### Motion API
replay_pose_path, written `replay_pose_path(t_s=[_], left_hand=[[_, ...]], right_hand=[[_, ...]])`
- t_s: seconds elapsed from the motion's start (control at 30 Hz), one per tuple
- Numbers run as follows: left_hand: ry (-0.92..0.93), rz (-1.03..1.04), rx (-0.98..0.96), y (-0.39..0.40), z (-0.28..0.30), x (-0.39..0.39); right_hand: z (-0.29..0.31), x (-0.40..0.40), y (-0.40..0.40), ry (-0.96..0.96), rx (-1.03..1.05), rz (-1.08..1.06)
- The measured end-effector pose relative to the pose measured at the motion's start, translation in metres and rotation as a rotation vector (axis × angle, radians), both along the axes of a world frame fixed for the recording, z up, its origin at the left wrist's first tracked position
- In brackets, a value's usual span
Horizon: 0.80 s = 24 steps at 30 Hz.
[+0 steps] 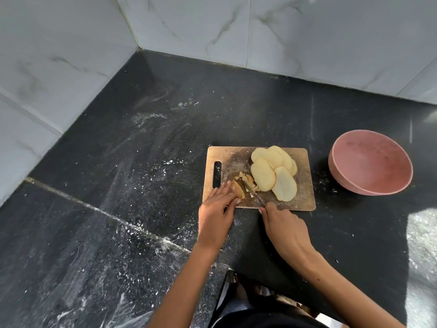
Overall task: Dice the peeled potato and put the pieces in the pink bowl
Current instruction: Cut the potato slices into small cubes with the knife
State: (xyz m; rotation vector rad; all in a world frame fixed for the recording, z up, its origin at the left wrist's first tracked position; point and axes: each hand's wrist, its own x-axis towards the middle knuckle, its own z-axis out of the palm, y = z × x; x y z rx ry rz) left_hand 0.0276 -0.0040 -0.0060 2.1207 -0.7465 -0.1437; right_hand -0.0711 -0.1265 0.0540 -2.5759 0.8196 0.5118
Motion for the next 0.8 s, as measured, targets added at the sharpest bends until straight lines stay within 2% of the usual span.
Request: replay_pose_path(t_s=[0.37, 0.53, 0.67, 0.8], left_hand=[[0.003, -0.03, -0.022, 0.002, 0.003, 0.006], [-0.003, -0.014, -0.036, 0.001, 0.003, 0.005], [0.01, -0.012, -0.037, 0.001, 0.004, 0.003], [0.016, -0.009, -0.029, -0.001, 0.005, 0.004]], right_hand=[[0.005, -0.002, 0.003, 0.013, 0.0, 0.022], [0.009, -0.004, -0.008, -0.031, -0.011, -0.035], [0.008, -0.003, -0.005, 0.012, 0.005, 0.02], [0.01, -0.003, -0.007, -0.034, 0.01, 0.019]])
